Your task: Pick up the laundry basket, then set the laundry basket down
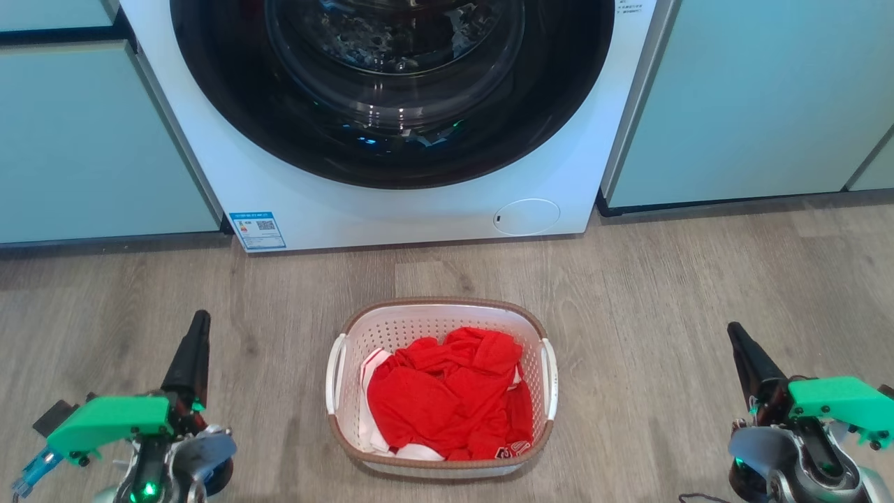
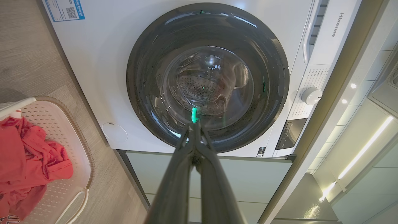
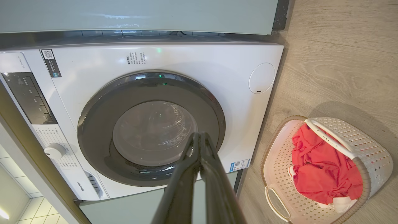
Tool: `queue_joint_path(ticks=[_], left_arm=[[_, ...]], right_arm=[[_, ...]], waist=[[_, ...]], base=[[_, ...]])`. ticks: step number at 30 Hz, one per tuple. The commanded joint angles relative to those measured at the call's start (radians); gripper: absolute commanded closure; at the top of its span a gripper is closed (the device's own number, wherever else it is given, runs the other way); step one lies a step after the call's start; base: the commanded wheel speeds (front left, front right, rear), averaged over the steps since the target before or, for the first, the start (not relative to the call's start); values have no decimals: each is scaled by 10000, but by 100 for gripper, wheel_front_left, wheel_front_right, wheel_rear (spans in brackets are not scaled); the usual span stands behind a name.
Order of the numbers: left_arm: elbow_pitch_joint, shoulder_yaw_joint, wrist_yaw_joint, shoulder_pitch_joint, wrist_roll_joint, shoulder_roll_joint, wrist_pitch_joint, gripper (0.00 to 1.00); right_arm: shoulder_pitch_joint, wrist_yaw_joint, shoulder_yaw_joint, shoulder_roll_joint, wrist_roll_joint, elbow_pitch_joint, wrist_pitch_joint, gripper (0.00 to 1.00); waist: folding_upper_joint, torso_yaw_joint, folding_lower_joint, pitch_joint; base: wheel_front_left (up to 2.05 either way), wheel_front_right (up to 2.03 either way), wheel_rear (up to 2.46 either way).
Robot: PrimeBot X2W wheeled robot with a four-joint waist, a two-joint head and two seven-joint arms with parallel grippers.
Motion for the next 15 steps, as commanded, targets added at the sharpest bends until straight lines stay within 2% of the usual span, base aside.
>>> queue_joint_path(ticks=[1,15], left_arm=[[-292,332,-67,-546,82,65,65,100],[-291,358,-67,-548,103,47,85,100]], right_arm=[[-462,60,145,-44,-54,-355,59,100],[-465,60,112,-21,-81,-353,86,100]], waist=[[0,0,0,0],[0,0,0,0]], base=[[0,0,0],[0,0,0]])
